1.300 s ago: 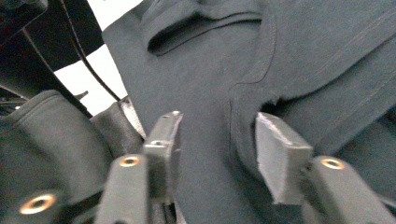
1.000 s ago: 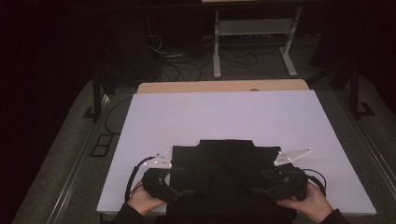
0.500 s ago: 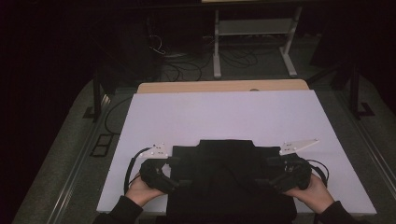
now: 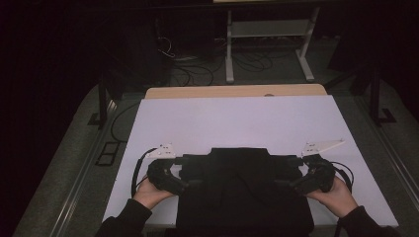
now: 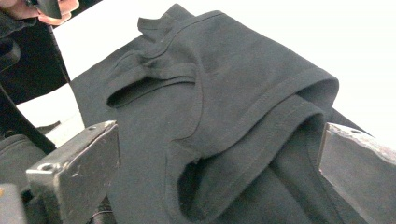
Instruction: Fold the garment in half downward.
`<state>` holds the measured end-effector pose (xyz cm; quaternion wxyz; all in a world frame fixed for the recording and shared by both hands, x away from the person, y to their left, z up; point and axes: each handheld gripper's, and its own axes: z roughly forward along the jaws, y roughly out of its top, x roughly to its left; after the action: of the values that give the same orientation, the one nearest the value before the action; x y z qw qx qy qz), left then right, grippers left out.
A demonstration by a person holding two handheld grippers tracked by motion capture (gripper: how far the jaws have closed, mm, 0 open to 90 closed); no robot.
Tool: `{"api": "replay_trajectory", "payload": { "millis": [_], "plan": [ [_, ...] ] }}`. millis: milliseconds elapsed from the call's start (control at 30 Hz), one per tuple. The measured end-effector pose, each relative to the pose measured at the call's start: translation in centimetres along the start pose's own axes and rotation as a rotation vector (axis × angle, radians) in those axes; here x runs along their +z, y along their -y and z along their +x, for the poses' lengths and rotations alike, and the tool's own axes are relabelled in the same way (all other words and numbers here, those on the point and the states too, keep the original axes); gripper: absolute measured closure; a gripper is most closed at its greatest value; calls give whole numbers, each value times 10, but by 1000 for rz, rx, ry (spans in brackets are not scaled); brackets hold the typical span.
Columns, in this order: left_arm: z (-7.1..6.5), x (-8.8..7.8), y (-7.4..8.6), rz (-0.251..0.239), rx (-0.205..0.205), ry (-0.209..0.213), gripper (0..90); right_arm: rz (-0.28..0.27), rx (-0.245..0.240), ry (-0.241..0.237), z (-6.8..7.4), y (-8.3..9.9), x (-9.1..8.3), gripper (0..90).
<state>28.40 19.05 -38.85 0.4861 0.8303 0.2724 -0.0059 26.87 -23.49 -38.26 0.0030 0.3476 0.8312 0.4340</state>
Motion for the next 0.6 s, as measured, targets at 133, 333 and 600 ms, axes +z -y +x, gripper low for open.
{"api": "replay_trajectory", "payload": {
  "millis": [133, 333, 600],
  "plan": [
    [4, 0, -2, -3, 3, -7, 0, 1, 10, 8, -7, -1, 0, 0],
    [9, 1, -6, -6, 0, -17, 0, 2, 20, 16, -16, -4, -2, 0],
    [21, 5, -8, -3, -33, -17, 0, 13, 33, 30, -30, -4, -1, 0]
  ]
}}
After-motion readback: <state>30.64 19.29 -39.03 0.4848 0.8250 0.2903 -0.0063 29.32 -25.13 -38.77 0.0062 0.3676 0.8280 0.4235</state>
